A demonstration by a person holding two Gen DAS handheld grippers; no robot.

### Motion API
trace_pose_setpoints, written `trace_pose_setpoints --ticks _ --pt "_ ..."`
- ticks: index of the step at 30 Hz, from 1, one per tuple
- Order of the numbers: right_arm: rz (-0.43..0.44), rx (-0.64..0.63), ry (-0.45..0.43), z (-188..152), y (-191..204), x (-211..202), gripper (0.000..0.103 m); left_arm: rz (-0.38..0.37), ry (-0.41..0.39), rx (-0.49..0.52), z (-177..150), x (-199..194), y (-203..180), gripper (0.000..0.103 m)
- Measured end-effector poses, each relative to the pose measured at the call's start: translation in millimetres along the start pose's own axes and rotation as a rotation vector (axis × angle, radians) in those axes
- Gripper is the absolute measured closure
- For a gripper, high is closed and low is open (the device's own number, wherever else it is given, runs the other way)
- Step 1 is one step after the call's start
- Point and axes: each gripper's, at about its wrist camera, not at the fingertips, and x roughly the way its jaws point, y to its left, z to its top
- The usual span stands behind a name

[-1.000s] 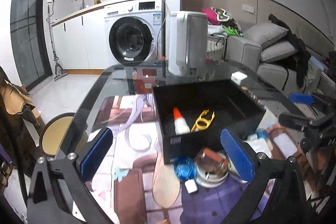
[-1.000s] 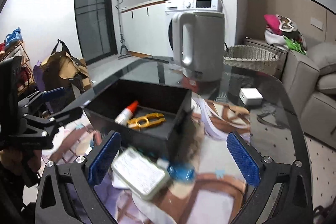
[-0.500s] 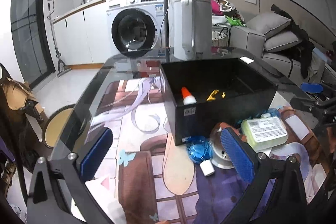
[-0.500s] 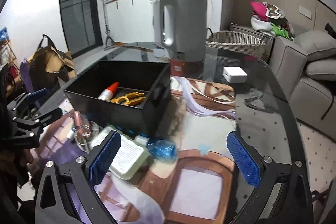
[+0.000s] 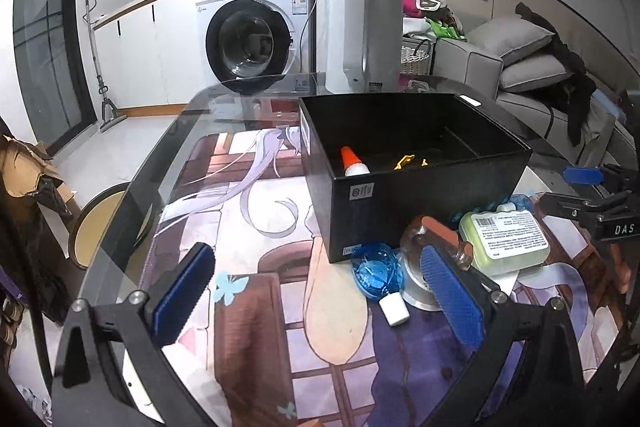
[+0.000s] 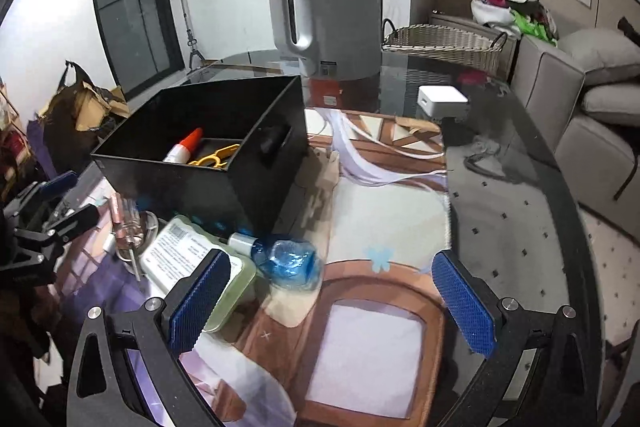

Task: Organize rigid objects
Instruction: 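Move the right gripper to the blue plastic bottle and close on it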

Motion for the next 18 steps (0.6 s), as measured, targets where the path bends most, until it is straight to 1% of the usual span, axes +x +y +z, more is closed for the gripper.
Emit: trace_pose_setpoints --ticks 4,10,12,16,18 --pt "-0.012 0.032 0.034 1.3 -5.1 10.4 0.0 0.001 0.002 0.023 -0.4 0.1 -4.7 0.0" --pt "0.004 0.025 0.039 9.3 -2.3 20.5 0.0 -0.002 0.003 0.024 -0.9 -0.2 -5.4 0.0" --pt "-0.022 0.049 0.069 9.9 -8.7 26.7 0.0 -0.005 0.004 0.022 -1.1 -0.3 -5.8 0.0" --pt "0.007 0.07 0.081 8.1 -16.3 29.8 0.0 -0.004 0.005 0.026 -1.4 0.0 -5.7 0.0" --pt "0.016 0.059 0.078 8.5 -14.5 30.0 0.0 -0.002 0.006 0.03 -1.4 -0.1 -5.9 0.0"
